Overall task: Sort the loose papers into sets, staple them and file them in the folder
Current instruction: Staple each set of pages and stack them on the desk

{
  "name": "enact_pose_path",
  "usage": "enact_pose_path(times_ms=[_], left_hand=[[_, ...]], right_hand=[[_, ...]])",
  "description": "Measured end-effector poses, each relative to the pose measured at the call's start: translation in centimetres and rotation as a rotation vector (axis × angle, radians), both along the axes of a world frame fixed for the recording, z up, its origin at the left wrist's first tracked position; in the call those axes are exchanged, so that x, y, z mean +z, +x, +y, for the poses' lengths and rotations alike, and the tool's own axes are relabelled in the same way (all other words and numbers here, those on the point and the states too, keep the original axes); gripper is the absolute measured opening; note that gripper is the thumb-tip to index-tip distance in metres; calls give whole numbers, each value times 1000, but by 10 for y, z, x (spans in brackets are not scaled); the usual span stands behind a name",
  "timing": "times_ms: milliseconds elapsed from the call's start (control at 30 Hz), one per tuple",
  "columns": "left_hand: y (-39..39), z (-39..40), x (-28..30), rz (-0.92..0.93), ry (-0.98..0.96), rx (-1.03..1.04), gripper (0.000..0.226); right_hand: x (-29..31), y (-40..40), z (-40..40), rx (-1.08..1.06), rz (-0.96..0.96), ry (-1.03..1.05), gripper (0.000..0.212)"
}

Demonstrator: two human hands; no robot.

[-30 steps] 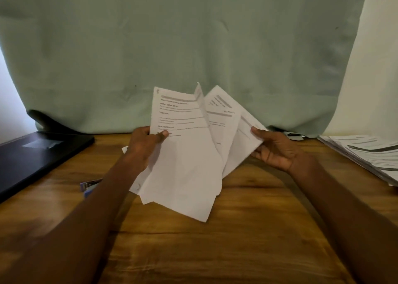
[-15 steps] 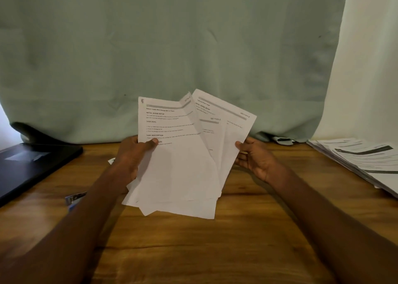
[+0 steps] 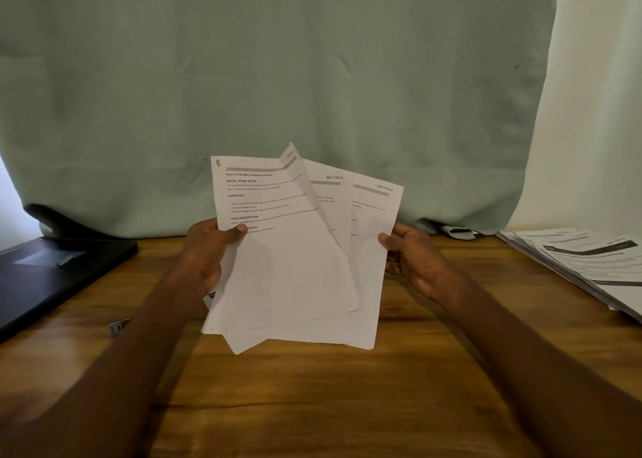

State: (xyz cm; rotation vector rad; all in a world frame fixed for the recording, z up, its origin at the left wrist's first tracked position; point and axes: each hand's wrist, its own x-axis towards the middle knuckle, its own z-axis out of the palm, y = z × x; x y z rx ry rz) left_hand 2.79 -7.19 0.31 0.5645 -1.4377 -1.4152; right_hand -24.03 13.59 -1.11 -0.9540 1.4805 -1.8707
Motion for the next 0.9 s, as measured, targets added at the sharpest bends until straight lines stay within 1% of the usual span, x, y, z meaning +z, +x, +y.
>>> enact_pose_path(times_ms=[67, 233, 467, 533, 600, 633, 700, 733, 767, 833, 867, 900], left_hand=[[0, -1, 0, 2, 13, -3, 37], [-1, -1, 2, -9, 78, -60, 21], [-9, 6, -1, -35, 89, -196, 23], [-8, 11, -3, -75, 85, -244, 26], [-5, 16, -6, -156, 39, -270, 34], [-2, 16, -4, -178, 16, -251, 35], [9, 10, 1, -120, 51, -115, 33], [19, 2, 4, -59, 109, -14, 35], [31, -6, 5, 9, 177, 86, 37], [51, -20, 5, 121, 288, 291, 39], [58, -24, 3, 139, 328, 404, 39], [63, -28, 0, 147, 368, 494, 40]], right_hand=[[1, 1, 0, -3, -1, -2, 29], [4, 4, 0, 21, 13, -12, 30], [5, 16, -2, 64, 15, -32, 31], [3, 24, -5, 76, -8, -50, 31], [3, 37, -11, 133, -65, -100, 29], [4, 44, -14, 184, -130, -150, 27], [6, 56, -19, 265, -222, -193, 27], [5, 61, -21, 247, -162, -157, 30], [0, 66, -21, 187, 12, -82, 30], [-13, 70, -19, 73, 582, 73, 30], [-21, 73, -19, 117, 832, 144, 32], [-26, 76, -20, 207, 994, 221, 35]])
